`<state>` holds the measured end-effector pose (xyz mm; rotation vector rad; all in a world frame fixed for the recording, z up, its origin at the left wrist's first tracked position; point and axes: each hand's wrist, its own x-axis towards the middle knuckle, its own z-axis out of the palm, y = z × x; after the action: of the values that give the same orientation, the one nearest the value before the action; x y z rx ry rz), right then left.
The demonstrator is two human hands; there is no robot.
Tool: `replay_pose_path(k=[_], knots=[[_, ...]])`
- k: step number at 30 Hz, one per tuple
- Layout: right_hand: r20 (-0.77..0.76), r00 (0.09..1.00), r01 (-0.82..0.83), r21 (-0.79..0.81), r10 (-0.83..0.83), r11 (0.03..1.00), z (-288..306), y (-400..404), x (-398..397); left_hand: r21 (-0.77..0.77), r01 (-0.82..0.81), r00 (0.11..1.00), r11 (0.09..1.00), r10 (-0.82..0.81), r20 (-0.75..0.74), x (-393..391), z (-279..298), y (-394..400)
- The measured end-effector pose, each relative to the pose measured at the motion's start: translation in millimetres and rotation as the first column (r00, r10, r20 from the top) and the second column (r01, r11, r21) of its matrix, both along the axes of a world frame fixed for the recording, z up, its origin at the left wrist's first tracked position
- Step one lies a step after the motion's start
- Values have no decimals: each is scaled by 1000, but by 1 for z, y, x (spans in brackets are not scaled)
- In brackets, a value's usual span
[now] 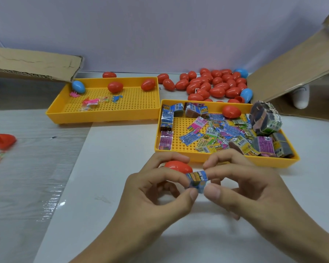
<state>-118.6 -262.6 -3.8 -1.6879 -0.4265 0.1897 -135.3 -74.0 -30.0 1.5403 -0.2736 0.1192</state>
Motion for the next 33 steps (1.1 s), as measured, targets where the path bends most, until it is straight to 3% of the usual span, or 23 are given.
replay_pose_path(k=[5,9,13,16,23,33], knots=[[-48,999,3,82,1,997,-1,0,1,54,21,998,998,-25,60,-3,-2,-3],[-69,994,95,138,-86,986,-3,-2,6,-40,2,1000,999,-1,30,-2,-3,-3],[26,982,185,87,-188,979,-1,-4,10,-74,-81,995,994,85,46,-1,-3,-5],[17,983,182,57,-183,982,1,-3,9,-68,-108,991,992,113,77,-2,-3,-6],[-109,987,121,34,-117,992,3,-1,6,-58,-115,993,992,115,-10,-5,-8,-6],[-406,914,27,107,19,994,7,1,5,2,-63,997,998,63,34,-4,-10,-7]])
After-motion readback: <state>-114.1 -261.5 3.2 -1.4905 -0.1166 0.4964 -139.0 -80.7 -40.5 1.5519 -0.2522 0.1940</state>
